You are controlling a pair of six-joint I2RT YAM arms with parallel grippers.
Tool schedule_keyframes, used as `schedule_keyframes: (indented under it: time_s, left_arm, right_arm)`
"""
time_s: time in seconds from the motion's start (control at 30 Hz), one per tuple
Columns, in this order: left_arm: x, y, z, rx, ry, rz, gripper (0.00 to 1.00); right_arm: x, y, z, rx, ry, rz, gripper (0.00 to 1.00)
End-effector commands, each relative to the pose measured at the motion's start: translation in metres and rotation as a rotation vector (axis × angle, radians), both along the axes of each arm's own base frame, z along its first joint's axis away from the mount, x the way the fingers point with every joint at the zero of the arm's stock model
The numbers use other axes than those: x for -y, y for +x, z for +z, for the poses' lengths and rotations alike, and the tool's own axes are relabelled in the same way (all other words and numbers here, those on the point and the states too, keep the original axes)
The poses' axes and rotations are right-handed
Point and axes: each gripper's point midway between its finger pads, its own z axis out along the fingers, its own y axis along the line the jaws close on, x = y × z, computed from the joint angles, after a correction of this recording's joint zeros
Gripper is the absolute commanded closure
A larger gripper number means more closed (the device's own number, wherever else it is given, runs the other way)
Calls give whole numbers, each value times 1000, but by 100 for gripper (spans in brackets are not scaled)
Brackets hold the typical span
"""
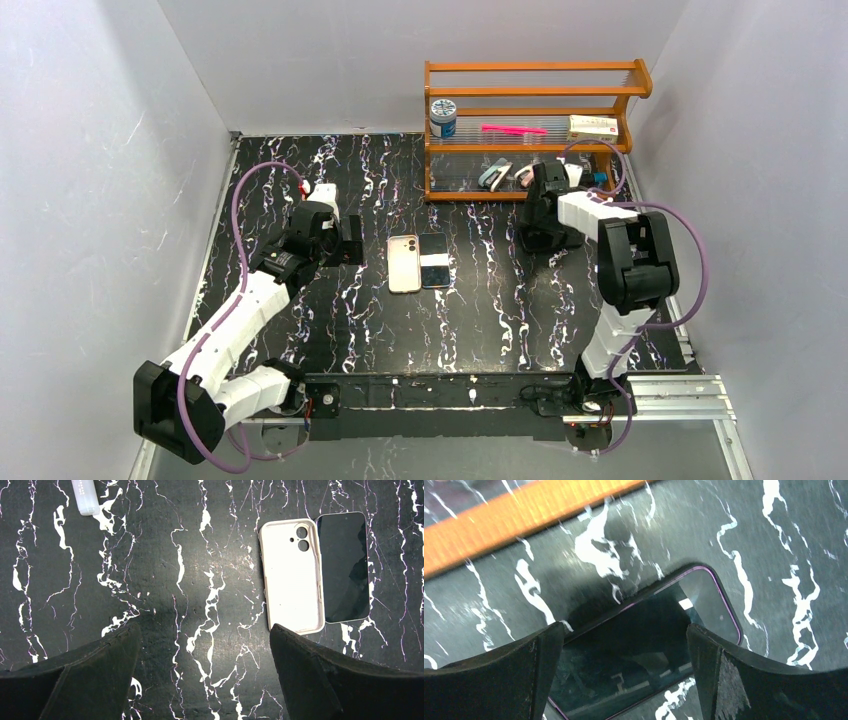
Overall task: Take the phone out of the phone case
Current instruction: Move the phone to the center of the board.
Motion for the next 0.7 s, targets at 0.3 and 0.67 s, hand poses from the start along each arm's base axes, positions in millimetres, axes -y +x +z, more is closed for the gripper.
schedule_keyframes:
  time_s: [0.3, 0.67]
  left_arm:
    - [0, -3, 0, 7, 3, -13, 2]
    - [1, -4, 1, 9, 1, -17, 2]
  right_arm:
    - [40, -87, 21, -118, -107, -76, 1]
    - [34, -87, 44, 38, 269, -215, 1]
